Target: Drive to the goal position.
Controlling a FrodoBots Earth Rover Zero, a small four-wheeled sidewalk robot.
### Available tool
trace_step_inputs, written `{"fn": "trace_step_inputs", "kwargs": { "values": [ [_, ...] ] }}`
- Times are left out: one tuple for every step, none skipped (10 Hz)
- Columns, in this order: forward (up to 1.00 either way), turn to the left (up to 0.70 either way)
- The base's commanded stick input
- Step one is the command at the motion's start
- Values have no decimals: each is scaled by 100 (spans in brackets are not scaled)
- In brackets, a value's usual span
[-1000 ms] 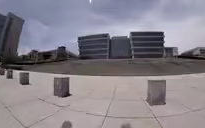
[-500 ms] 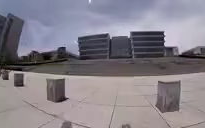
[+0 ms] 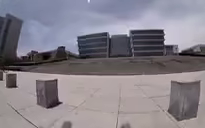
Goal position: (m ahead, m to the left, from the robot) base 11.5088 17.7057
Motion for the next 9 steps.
{"fn": "trace_step_inputs", "kwargs": {
  "values": [
    [70,0],
    [70,0],
    [70,0],
    [70,0],
    [70,0],
    [70,0],
    [70,0],
    [70,0],
    [70,0]
  ]
}}
